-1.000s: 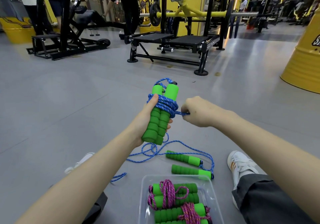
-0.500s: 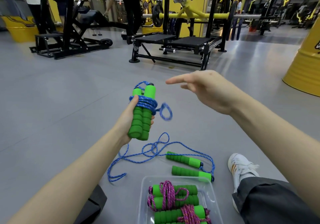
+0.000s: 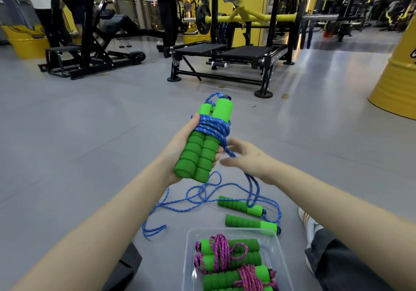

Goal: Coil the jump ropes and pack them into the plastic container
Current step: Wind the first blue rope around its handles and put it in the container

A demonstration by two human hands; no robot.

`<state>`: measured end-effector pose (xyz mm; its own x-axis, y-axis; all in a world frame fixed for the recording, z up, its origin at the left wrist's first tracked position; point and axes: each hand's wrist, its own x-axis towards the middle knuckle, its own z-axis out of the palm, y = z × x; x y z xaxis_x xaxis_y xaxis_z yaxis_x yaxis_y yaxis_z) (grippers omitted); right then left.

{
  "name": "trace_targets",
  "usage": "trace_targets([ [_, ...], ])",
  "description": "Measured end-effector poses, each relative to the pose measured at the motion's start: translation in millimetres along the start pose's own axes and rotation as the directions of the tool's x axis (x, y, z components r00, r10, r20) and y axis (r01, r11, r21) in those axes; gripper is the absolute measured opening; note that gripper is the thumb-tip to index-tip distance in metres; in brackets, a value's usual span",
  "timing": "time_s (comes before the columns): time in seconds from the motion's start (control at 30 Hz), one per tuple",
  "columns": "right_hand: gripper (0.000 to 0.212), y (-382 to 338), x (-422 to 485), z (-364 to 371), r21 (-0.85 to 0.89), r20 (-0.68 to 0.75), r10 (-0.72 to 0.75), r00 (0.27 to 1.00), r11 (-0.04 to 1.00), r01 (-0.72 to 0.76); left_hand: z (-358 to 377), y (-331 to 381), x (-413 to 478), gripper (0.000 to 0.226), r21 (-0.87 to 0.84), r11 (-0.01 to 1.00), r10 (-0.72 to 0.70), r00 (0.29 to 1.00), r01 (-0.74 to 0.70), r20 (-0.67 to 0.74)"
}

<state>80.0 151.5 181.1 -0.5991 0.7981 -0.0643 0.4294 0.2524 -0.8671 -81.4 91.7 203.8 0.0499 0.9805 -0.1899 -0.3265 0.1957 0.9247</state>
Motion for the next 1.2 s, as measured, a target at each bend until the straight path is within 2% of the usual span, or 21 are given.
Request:
trace_targets([
  [0.07, 0.023, -4, 1, -6, 0.075, -0.005, -0.016, 1.000, 0.997, 0.016, -3, 1, 0, 0.060, -0.027, 0.999, 0.021, 0.999, -0.022, -0.034],
  [0.23, 0.014, -31, -9, -29, 0.142, -0.081, -0.196, 0.977, 0.968, 0.206, -20, 4, -2, 0.060, -0.058, 0.998, 0.024, 0.993, -0.031, -0.117],
  [0.27, 0.012, -36, -12, -31, 0.157, -0.052, -0.223, 0.973, 0.961, 0.229, -21, 4, -3, 0.060, -0.061, 0.998, 0.024, 0.994, -0.031, -0.110],
  [0.37, 0.038, -47, -17, -40, 0.261, 0.180, -0.293, 0.939, 0.935, 0.241, -16, 4, -4, 0.057, -0.066, 0.997, 0.023, 0.996, -0.029, -0.089],
  [0.43, 0.045, -54, -20, -45, 0.291, 0.279, -0.345, 0.896, 0.920, 0.263, -14, 4, -4, 0.057, -0.072, 0.997, 0.015, 0.997, -0.021, -0.082],
  [0.47, 0.041, -55, -20, -45, 0.259, 0.254, -0.355, 0.899, 0.921, 0.291, -13, 4, -4, 0.058, -0.076, 0.997, 0.008, 0.997, -0.014, -0.071],
  [0.5, 0.032, -56, -20, -42, 0.201, 0.172, -0.360, 0.917, 0.924, 0.325, -11, 4, -5, 0.058, -0.082, 0.997, 0.003, 0.998, -0.007, -0.057],
  [0.57, 0.013, -56, -16, -36, 0.110, -0.066, -0.362, 0.930, 0.924, 0.367, -7, 3, -5, 0.060, -0.089, 0.996, -0.002, 0.999, -0.001, -0.038],
  [0.6, 0.011, -55, -13, -33, 0.096, -0.151, -0.359, 0.921, 0.922, 0.375, -3, 2, -5, 0.061, -0.087, 0.996, -0.003, 0.999, 0.000, -0.034],
  [0.8, 0.025, -60, -13, -29, 0.131, -0.335, -0.403, 0.852, 0.875, 0.466, 15, -4, -4, 0.063, -0.075, 0.997, 0.019, 1.000, -0.020, -0.011],
  [0.87, 0.029, -60, -11, -27, 0.037, -0.373, -0.435, 0.820, 0.876, 0.482, 20, -6, -3, 0.063, -0.011, 0.999, 0.030, 0.999, -0.030, -0.019],
  [0.93, 0.025, -56, -10, -25, -0.174, -0.388, -0.503, 0.772, 0.863, 0.475, 26, -10, -3, 0.063, 0.054, 0.998, 0.040, 0.999, -0.039, -0.027],
  [0.97, 0.020, -54, -9, -23, -0.281, -0.381, -0.541, 0.750, 0.840, 0.464, 29, -12, -4, 0.063, 0.061, 0.997, 0.040, 0.999, -0.039, -0.028],
  [1.03, 0.033, -55, -10, -21, -0.421, -0.378, -0.589, 0.714, 0.797, 0.434, 34, -17, -4, 0.064, 0.039, 0.999, 0.036, 0.999, -0.035, -0.030],
  [1.1, 0.033, -54, -12, -20, -0.551, -0.360, -0.643, 0.676, 0.732, 0.402, 35, -18, -4, 0.066, 0.007, 0.999, 0.039, 0.999, -0.039, -0.021],
  [1.17, 0.034, -53, -11, -19, -0.691, -0.345, -0.652, 0.675, 0.663, 0.288, 36, -17, -3, 0.067, -0.004, 0.999, 0.052, 0.998, -0.052, -0.021],
  [1.2, 0.033, -54, -10, -18, -0.737, -0.335, -0.628, 0.702, 0.639, 0.220, 37, -17, -3, 0.067, -0.003, 0.998, 0.059, 0.998, -0.059, -0.027],
])
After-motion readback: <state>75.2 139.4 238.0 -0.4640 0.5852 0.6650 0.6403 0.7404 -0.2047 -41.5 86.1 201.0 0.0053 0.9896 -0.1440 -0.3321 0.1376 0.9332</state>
